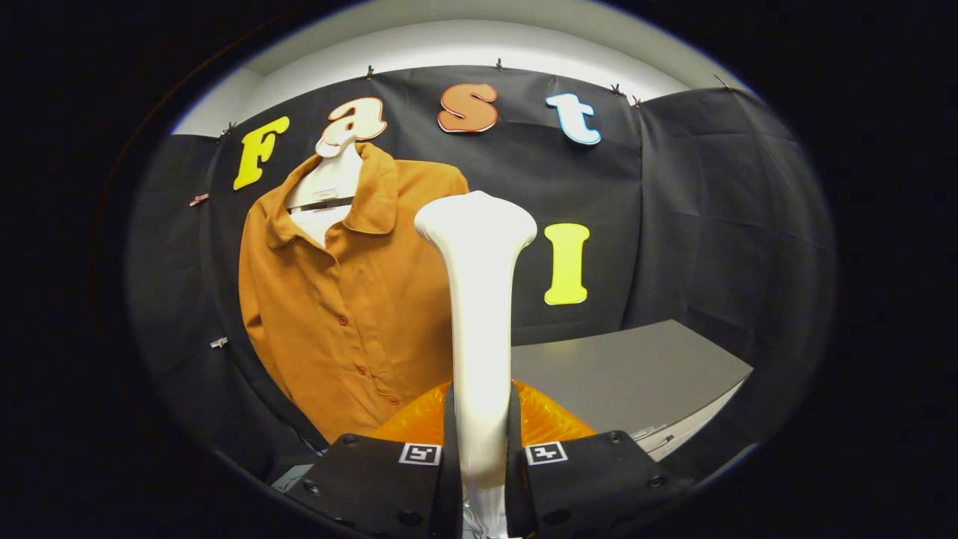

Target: Iron the clothes twice with a garment steamer, once on the left side and once on the right side.

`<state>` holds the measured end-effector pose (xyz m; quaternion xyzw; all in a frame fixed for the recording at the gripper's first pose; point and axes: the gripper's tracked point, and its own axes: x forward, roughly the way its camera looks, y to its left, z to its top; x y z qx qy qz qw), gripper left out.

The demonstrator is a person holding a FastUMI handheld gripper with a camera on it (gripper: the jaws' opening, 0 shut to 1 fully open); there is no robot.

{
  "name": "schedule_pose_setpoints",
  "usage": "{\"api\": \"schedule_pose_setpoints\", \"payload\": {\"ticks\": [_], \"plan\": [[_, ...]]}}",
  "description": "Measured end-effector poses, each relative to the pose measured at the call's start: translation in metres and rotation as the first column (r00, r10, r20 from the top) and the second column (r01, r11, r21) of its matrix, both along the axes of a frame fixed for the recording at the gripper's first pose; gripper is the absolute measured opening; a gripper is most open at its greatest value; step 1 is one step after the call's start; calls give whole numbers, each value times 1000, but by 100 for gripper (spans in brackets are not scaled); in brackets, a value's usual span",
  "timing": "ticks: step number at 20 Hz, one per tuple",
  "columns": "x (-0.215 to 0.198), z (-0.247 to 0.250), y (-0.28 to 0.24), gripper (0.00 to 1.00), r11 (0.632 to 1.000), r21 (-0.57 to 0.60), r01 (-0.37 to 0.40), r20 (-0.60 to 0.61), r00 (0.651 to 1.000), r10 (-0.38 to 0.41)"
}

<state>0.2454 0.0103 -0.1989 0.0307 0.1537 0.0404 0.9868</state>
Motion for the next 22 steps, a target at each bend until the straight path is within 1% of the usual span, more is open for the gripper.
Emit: {"api": "schedule_pose_setpoints", "payload": {"ticks": [3, 8, 12, 16, 18, 22], "plan": [[8, -11, 32, 26, 1000, -9, -28, 5, 1000, 28], [30, -29, 63, 26, 998, -41, -37, 42, 998, 39], [49, -35, 69, 26, 996, -93, -13, 79, 997, 20], [56, -47, 71, 26, 993, -120, 9, 106, 994, 4], [57, -56, 73, 26, 993, -114, 11, 100, 995, 0], [54, -86, 73, 26, 993, -115, -3, 32, 999, 7]]}}
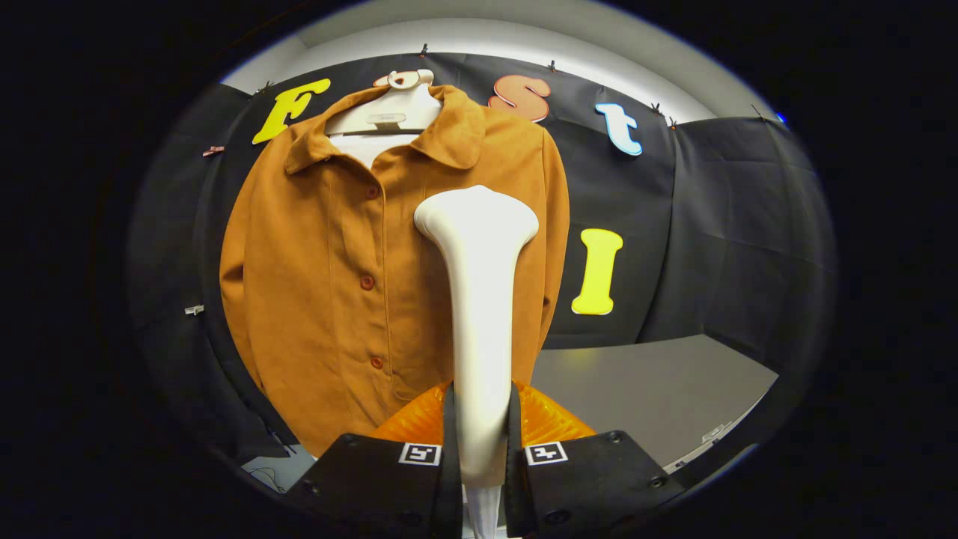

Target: Iron the clothes twice with a garment steamer, once on the left side and once on the right side.

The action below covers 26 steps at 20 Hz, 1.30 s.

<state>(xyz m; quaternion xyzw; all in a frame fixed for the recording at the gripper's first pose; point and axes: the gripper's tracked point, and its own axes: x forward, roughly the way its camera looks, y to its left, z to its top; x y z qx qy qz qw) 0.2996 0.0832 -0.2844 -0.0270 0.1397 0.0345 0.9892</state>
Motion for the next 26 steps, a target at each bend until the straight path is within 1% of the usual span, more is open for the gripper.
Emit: {"api": "schedule_pose_setpoints", "payload": {"ticks": [5, 10, 13, 17, 22, 26], "plan": [[-7, -38, -1, 26, 1000, -3, -11, -89, 996, 11], [-19, -81, -1, 26, 1000, -3, -20, -189, 982, 19], [-29, -112, 1, 26, 1000, 12, -18, -270, 963, 20], [-48, -155, 1, 26, 1000, 25, -11, -372, 928, 19], [-65, -185, 0, 26, 1000, 6, -20, -446, 895, 21], [-78, -196, -2, 26, 1000, -1, -27, -486, 874, 23]]}}
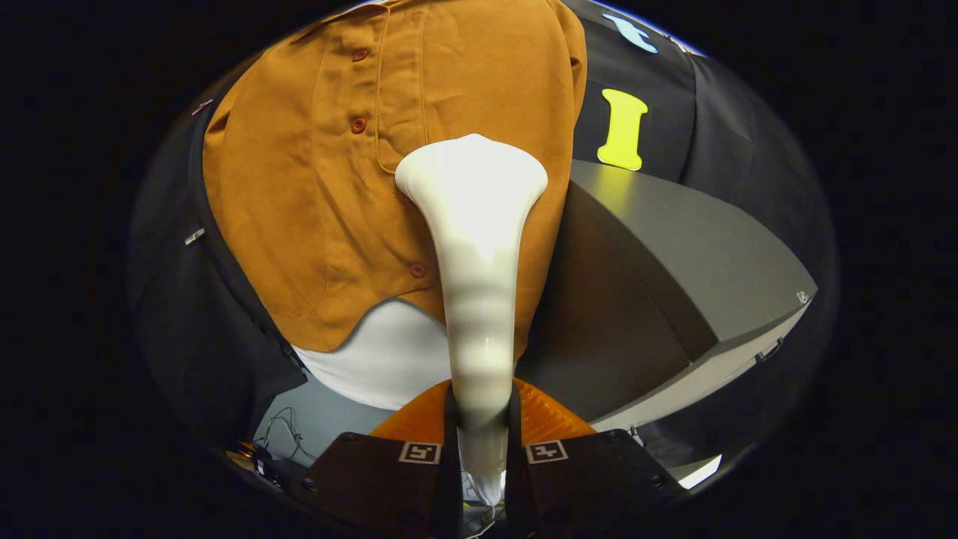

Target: Iron the clothes twice with a garment steamer, once on the left side and once on the right side.

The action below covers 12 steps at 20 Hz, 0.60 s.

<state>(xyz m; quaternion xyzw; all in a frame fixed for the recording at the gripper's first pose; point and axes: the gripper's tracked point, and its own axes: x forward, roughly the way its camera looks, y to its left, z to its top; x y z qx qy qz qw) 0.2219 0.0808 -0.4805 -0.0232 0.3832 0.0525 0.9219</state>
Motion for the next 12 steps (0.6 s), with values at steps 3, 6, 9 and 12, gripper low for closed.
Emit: {"api": "schedule_pose_setpoints", "payload": {"ticks": [3, 6, 9, 12], "plan": [[-13, -5, 0, 26, 1000, 11, -2, -33, 999, 3], [-23, 1, -1, 26, 1000, 26, -5, -29, 1000, 5], [-31, 21, -5, 26, 999, 48, 3, 17, 1000, -4], [-35, 48, -5, 26, 998, 58, -6, 76, 997, 2]]}}
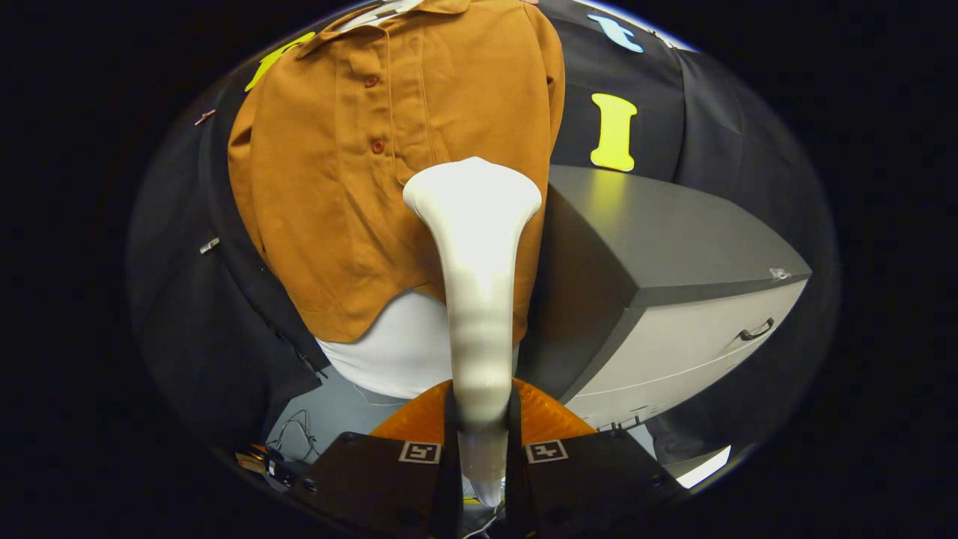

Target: Iron the clothes twice with a garment steamer, once on the left side and once on the right side.

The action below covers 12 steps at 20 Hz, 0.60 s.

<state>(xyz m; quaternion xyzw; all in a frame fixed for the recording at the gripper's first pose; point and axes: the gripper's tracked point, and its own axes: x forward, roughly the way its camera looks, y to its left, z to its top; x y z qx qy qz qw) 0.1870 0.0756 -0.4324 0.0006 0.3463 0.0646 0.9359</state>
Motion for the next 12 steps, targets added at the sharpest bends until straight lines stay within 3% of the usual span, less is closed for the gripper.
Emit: {"api": "schedule_pose_setpoints", "payload": {"ticks": [6, 12], "plan": [[4, 59, 17, 26, 999, 6, -33, 143, 989, 31], [22, 121, 62, 26, 996, -13, -86, 311, 947, 86]]}}
